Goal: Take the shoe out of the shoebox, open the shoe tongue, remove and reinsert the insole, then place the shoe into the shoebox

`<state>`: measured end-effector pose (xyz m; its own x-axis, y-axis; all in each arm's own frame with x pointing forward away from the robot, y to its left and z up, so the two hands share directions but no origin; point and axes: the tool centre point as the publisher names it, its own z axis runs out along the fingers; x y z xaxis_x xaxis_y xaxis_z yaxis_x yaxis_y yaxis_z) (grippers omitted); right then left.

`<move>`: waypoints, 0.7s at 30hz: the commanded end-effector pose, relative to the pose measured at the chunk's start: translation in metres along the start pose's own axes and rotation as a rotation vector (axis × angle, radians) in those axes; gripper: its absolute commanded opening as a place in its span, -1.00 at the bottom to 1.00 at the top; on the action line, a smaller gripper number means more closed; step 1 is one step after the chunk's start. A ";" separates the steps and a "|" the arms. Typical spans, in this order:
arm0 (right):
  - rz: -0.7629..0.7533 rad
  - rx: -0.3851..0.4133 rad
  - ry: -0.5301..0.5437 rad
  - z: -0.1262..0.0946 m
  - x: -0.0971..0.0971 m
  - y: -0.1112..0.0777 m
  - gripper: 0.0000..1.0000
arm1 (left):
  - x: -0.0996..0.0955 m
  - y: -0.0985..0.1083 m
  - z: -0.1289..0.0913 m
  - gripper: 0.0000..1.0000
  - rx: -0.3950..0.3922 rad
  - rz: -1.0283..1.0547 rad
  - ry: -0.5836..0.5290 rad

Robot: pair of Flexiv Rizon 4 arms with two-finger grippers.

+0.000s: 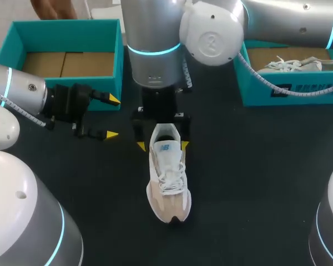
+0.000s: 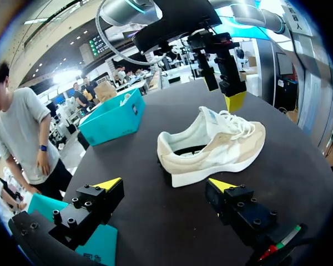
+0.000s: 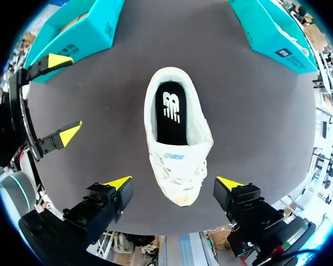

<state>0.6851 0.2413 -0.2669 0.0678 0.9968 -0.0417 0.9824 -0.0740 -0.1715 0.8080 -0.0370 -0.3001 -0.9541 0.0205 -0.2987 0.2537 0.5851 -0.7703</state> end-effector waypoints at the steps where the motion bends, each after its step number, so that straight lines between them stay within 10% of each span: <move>1: 0.010 -0.005 0.015 0.008 -0.001 -0.003 -0.04 | 0.000 0.000 0.000 1.00 -0.003 0.000 0.001; 21: -0.047 0.007 0.049 0.046 -0.010 0.031 -0.04 | 0.000 0.000 0.000 1.00 -0.003 0.000 0.001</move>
<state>0.7034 0.2307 -0.3086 0.0316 0.9995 0.0013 0.9844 -0.0309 -0.1733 0.8080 -0.0370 -0.3001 -0.9541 0.0205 -0.2987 0.2538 0.5851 -0.7703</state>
